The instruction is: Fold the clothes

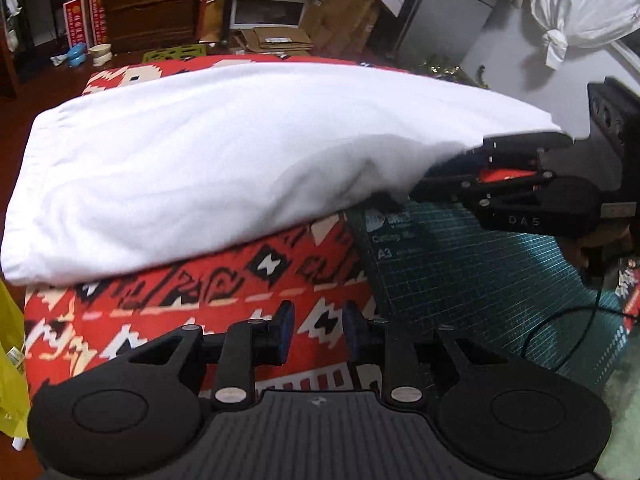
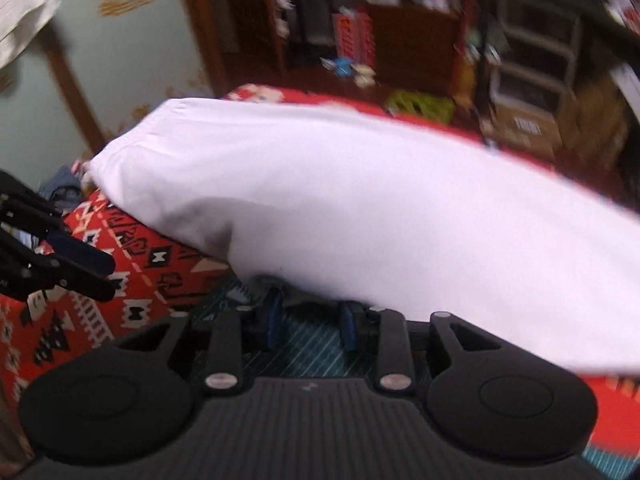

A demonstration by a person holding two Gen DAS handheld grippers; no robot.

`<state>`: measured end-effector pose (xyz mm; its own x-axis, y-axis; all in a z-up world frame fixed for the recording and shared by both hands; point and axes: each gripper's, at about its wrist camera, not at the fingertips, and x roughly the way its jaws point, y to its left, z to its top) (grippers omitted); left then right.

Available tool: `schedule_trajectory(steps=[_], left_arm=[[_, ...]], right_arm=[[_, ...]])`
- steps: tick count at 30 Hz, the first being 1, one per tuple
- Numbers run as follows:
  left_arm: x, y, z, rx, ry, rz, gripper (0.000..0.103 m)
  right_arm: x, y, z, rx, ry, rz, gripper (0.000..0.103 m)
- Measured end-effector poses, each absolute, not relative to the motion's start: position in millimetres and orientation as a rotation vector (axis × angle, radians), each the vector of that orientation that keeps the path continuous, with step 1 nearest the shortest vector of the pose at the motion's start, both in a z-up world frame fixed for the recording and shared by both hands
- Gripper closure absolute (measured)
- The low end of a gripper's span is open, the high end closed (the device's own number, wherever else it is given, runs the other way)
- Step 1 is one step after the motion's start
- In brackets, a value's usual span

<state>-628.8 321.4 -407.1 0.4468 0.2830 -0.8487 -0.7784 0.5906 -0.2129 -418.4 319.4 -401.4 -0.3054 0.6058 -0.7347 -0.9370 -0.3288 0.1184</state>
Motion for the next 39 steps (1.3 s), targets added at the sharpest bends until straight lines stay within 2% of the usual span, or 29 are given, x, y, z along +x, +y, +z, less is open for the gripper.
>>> schedule_trajectory(steps=[8, 10, 11, 14, 19, 23, 24, 25, 27, 30, 36, 39], left_arm=[[-626.2, 317.1, -405.0, -0.629, 0.929, 0.719, 0.077], [-626.1, 318.6, -402.2, -0.616, 0.938, 0.716, 0.077], [-626.4, 319.9, -400.1, -0.61, 0.939, 0.715, 0.077], [-630.6, 325.6, -395.4, -0.603, 0.94, 0.724, 0.077], [-643.3, 336.9, -390.3, -0.61, 0.945, 0.751, 0.077], [-666.3, 352.1, -388.0, -0.708, 0.899, 0.823, 0.076], [-673.5, 356.0, -387.7, -0.751, 0.871, 0.849, 0.074], [-680.7, 359.9, -387.5, -0.794, 0.843, 0.875, 0.068], [-694.6, 367.1, -387.6, -0.885, 0.783, 0.925, 0.061], [-714.4, 375.5, -390.4, -1.016, 0.697, 0.998, 0.055], [-760.6, 389.2, -405.1, -1.28, 0.471, 1.161, 0.054], [-776.3, 393.8, -413.5, -1.376, 0.373, 1.214, 0.05]], right_arm=[[-438.0, 323.8, -407.3, -0.82, 0.481, 2.034, 0.069], [-438.5, 324.1, -408.6, -0.817, 0.498, 2.05, 0.088], [-435.3, 323.3, -407.9, -0.799, 0.537, 2.048, 0.092], [-423.5, 312.5, -403.9, -0.758, 0.622, 2.058, 0.099], [-413.8, 287.8, -400.6, -0.781, 0.698, 2.08, 0.103], [-411.9, 278.7, -406.3, -0.763, 0.792, 2.049, 0.103], [-406.6, 280.6, -406.0, -0.711, 0.837, 2.014, 0.099], [-400.0, 282.9, -406.0, -0.641, 0.886, 1.973, 0.095], [-385.4, 287.9, -409.7, -0.511, 0.998, 1.894, 0.08], [-378.1, 294.1, -419.2, -0.432, 1.094, 1.824, 0.076], [-381.9, 296.3, -424.0, -0.31, 1.16, 1.791, 0.074], [-384.8, 300.2, -429.5, -0.265, 1.191, 1.759, 0.074]])
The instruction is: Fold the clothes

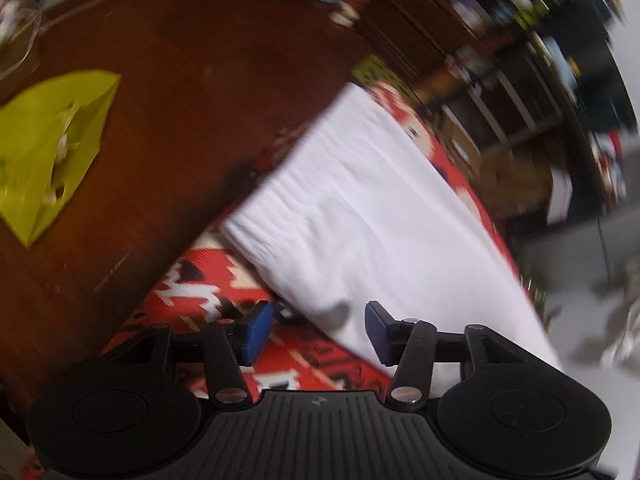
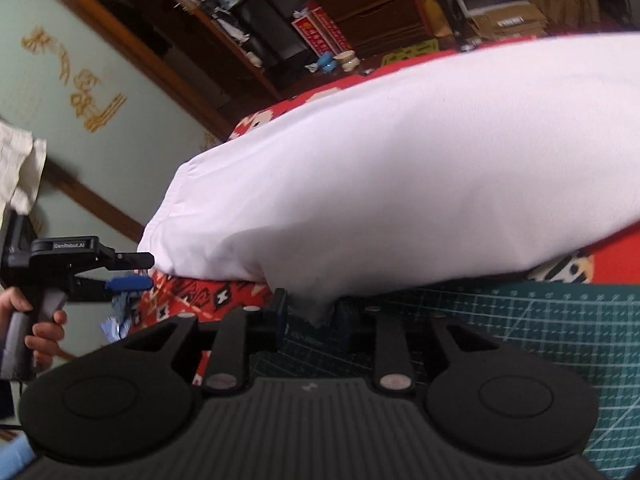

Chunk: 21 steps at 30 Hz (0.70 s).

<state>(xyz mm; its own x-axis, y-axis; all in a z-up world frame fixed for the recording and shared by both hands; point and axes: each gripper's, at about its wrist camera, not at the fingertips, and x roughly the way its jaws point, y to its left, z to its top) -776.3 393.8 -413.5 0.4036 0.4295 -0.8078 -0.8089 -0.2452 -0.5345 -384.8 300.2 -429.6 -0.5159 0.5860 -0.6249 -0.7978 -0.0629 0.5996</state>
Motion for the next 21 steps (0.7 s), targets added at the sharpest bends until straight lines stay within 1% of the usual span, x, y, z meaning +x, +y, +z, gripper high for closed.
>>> schedule_trajectory(steps=[1, 2, 3, 4, 6, 7, 8, 10, 14, 16, 18, 21], left_arm=[[-779.7, 395.2, -415.7, -1.392, 0.351, 1.232, 0.048], [-783.2, 396.5, -417.9, -1.408, 0.329, 1.249, 0.049], [-786.8, 396.9, -419.4, -1.422, 0.285, 1.252, 0.048], [-789.6, 397.4, -421.1, -1.434, 0.254, 1.258, 0.048], [-791.6, 402.4, -422.1, -1.441, 0.232, 1.281, 0.055], [-791.5, 405.9, -422.8, -1.441, 0.234, 1.295, 0.068], [-791.3, 409.2, -423.6, -1.44, 0.236, 1.309, 0.09], [-791.1, 408.2, -424.5, -1.414, 0.255, 1.316, 0.091], [-788.5, 410.0, -402.8, -1.291, 0.3, 1.295, 0.092], [-791.7, 412.2, -414.5, -1.298, 0.354, 1.287, 0.091], [-792.2, 412.7, -418.1, -1.279, 0.368, 1.261, 0.091], [-792.2, 414.3, -414.0, -1.258, 0.412, 1.242, 0.084]], right_arm=[[-386.6, 302.4, -432.0, -0.257, 1.2, 1.752, 0.075], [-387.8, 303.5, -434.6, -0.258, 1.212, 1.752, 0.085], [-389.1, 304.6, -437.1, -0.259, 1.224, 1.752, 0.089], [-389.4, 304.1, -438.7, -0.27, 1.236, 1.751, 0.091], [-386.9, 302.5, -440.5, -0.279, 1.276, 1.744, 0.094], [-382.9, 301.1, -439.8, -0.26, 1.307, 1.738, 0.095], [-378.8, 299.7, -439.1, -0.242, 1.338, 1.732, 0.096], [-370.1, 297.7, -434.2, -0.228, 1.374, 1.733, 0.096], [-373.1, 305.3, -434.6, -0.306, 1.399, 1.736, 0.097], [-373.5, 310.4, -427.4, -0.312, 1.398, 1.76, 0.097], [-374.3, 312.2, -429.2, -0.352, 1.388, 1.763, 0.097], [-376.0, 311.8, -443.5, -0.37, 1.415, 1.732, 0.097]])
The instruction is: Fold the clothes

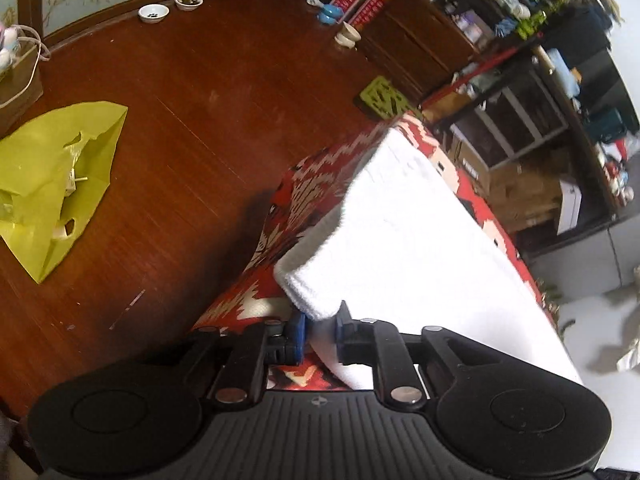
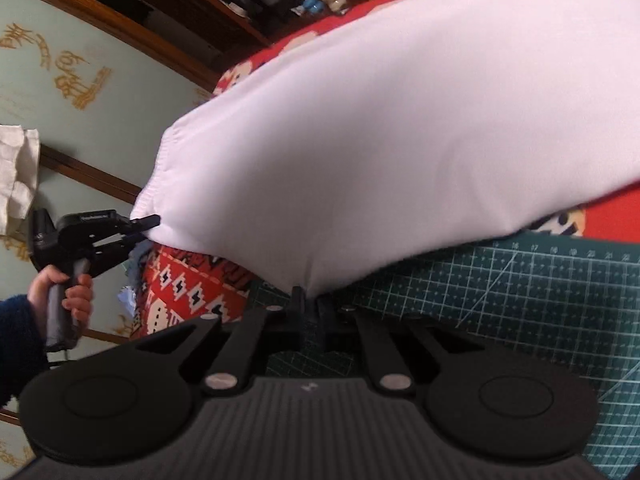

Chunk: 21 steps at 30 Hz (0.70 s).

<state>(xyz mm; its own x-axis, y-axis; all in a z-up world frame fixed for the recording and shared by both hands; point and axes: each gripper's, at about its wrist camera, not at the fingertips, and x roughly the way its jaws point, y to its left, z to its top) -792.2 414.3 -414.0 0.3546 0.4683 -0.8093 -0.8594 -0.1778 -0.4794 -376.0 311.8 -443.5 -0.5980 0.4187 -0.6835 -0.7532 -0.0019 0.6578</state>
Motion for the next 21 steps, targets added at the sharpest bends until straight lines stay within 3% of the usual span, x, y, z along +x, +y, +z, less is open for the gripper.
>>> schedule_trajectory(steps=[4, 6, 13, 21], left_arm=[[-792.1, 409.6, -404.5, -1.199, 0.484, 1.268, 0.075], [-793.9, 404.1, -398.5, -1.18, 0.503, 1.279, 0.076], [-775.5, 386.1, -362.1, -1.064, 0.588, 1.259, 0.08], [-599.5, 388.5, -360.6, -0.899, 0.683, 0.696, 0.086]], right_arm=[[-382.3, 304.8, -438.7, -0.418, 1.398, 1.697, 0.098], [-382.2, 297.2, -437.1, -0.435, 1.396, 1.665, 0.102], [-339.1, 266.6, -414.0, -0.286, 1.393, 1.515, 0.095], [-296.7, 288.6, -404.3, -0.043, 1.385, 1.395, 0.095]])
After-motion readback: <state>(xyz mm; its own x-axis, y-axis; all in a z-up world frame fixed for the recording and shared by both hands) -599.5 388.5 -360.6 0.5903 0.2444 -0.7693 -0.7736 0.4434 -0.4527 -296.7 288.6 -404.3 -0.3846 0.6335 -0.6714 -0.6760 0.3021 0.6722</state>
